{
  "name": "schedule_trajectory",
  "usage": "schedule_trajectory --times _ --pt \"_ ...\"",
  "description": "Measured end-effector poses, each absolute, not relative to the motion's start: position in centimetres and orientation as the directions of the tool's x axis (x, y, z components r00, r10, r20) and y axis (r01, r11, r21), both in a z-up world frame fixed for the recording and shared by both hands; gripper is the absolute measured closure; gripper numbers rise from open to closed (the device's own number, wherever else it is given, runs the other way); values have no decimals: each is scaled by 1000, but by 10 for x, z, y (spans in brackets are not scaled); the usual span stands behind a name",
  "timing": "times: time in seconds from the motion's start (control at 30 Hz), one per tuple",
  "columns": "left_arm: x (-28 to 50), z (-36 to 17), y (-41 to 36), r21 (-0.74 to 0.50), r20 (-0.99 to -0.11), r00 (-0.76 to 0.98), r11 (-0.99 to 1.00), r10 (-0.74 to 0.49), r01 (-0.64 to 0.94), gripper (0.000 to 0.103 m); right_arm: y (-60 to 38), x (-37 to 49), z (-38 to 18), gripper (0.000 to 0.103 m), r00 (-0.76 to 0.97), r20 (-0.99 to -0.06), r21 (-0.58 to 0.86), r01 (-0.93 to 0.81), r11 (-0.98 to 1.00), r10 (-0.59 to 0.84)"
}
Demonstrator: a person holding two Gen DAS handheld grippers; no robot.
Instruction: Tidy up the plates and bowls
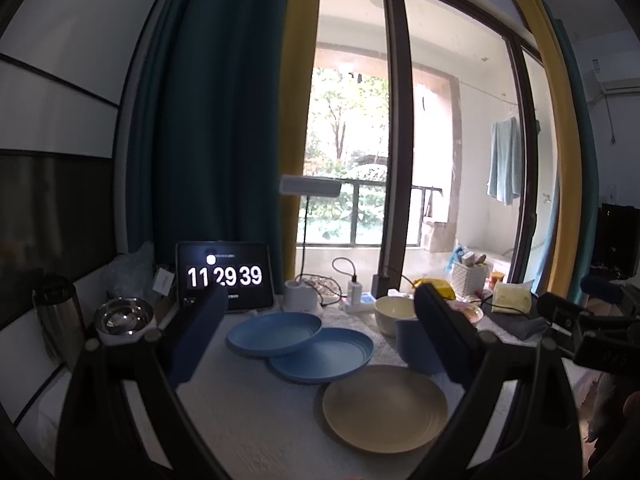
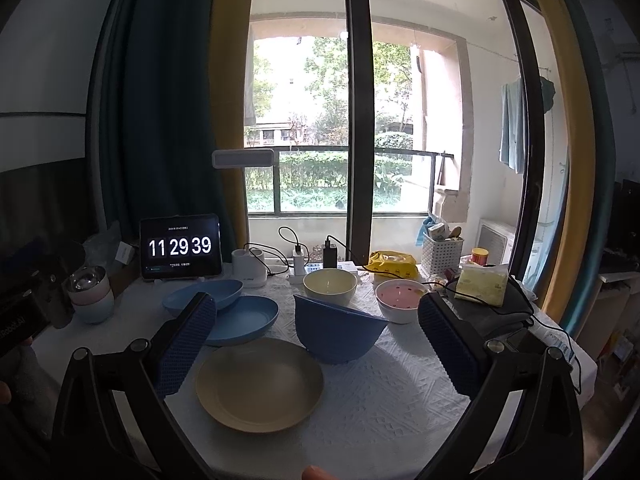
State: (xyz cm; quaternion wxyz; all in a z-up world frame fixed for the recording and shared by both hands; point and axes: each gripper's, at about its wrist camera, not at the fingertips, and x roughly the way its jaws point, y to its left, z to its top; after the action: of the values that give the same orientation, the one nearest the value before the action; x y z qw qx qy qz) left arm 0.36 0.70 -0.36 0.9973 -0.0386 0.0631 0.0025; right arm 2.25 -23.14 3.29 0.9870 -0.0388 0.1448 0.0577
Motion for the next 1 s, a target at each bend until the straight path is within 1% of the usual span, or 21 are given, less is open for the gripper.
schedule_trajectory --times 1.0 --pt "4 -3 7 -78 -127 992 997 0 -10 7 -233 23 32 0 950 -295 -56 -129 990 107"
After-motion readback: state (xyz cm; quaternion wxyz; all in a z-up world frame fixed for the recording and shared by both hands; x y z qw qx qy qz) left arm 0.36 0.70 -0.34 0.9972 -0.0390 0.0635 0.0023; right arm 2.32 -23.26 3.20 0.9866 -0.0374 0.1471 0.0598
